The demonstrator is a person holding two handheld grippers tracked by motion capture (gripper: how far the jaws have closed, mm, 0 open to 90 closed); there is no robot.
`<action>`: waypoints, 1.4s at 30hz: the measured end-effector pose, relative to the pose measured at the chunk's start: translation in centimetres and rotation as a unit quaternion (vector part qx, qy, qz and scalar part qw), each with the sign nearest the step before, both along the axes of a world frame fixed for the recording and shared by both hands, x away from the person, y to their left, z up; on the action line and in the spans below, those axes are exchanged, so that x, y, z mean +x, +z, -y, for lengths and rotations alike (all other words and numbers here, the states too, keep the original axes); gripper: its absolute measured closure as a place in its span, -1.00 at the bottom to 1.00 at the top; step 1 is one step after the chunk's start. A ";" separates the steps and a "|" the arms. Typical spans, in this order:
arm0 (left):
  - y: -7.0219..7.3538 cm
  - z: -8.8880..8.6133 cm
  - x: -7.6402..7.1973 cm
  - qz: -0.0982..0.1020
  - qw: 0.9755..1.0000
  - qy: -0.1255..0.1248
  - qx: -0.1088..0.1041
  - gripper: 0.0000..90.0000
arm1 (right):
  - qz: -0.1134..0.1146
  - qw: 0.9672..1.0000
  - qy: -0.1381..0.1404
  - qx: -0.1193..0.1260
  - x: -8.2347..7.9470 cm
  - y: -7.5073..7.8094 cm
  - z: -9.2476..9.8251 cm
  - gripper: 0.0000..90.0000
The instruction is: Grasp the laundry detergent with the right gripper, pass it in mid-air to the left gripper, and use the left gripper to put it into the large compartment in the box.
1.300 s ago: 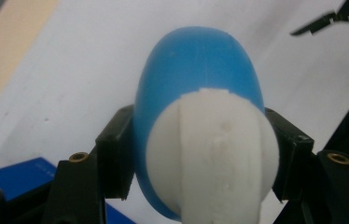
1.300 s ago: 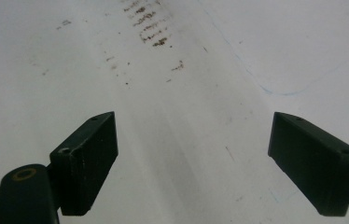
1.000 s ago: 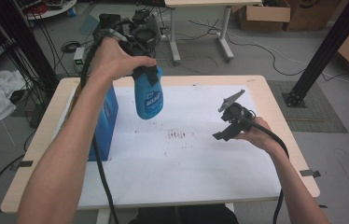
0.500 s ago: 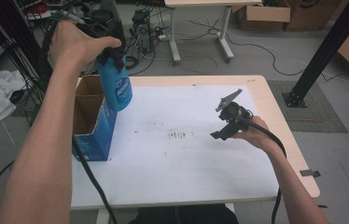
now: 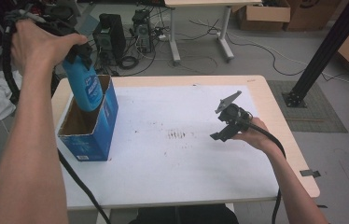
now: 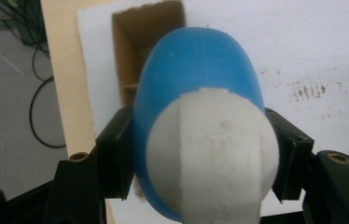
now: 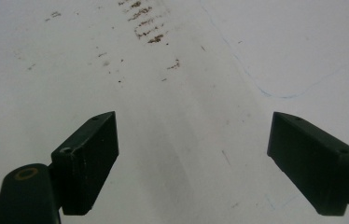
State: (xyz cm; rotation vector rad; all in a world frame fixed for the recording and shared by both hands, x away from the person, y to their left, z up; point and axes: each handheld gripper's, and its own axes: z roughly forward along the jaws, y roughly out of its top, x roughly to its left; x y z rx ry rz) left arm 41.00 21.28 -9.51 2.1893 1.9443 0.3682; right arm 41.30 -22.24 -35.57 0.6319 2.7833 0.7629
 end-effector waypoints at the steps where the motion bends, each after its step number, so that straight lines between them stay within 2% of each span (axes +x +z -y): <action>1: -0.1 -0.3 -0.1 0.000 1.000 0.004 -0.002 -0.15 | 0.000 1.000 0.001 -0.001 0.0 0.0 0.0 -0.64; 7: -1.3 -1.6 -0.4 0.002 1.000 0.016 -0.006 -0.15 | 0.001 1.000 0.002 0.000 0.0 -0.2 -0.1 -0.64; 10: -2.2 -1.8 -0.3 0.001 1.000 0.021 0.000 -0.15 | 0.000 1.000 0.001 -0.001 0.0 -0.2 -0.1 -0.64; 14: -3.4 -2.3 -0.3 0.002 1.000 0.030 -0.008 -0.15 | -0.001 1.000 0.002 -0.004 0.0 -0.4 -0.1 -0.63; 20: -6.2 -2.8 -0.3 -0.004 0.999 0.036 -0.021 -0.15 | -0.004 1.000 0.000 -0.006 -0.1 -0.7 0.0 -0.63; 24: -8.7 -3.1 -0.3 -0.011 0.999 0.042 -0.026 -0.15 | -0.003 1.000 -0.001 -0.005 -0.2 -0.8 -0.1 -0.63; 30: -11.8 -3.3 -0.2 -0.020 0.998 0.054 -0.023 -0.15 | -0.004 1.000 -0.001 -0.007 -0.3 -1.2 0.0 -0.62; 36: -14.1 -3.1 0.1 -0.024 0.998 0.060 -0.022 -0.15 | -0.005 1.000 -0.002 -0.010 -0.4 -1.6 0.2 -0.62; 42: -15.7 -3.1 0.4 -0.028 0.997 0.063 -0.027 -0.15 | -0.006 1.000 -0.006 -0.011 -0.5 -1.8 0.5 -0.61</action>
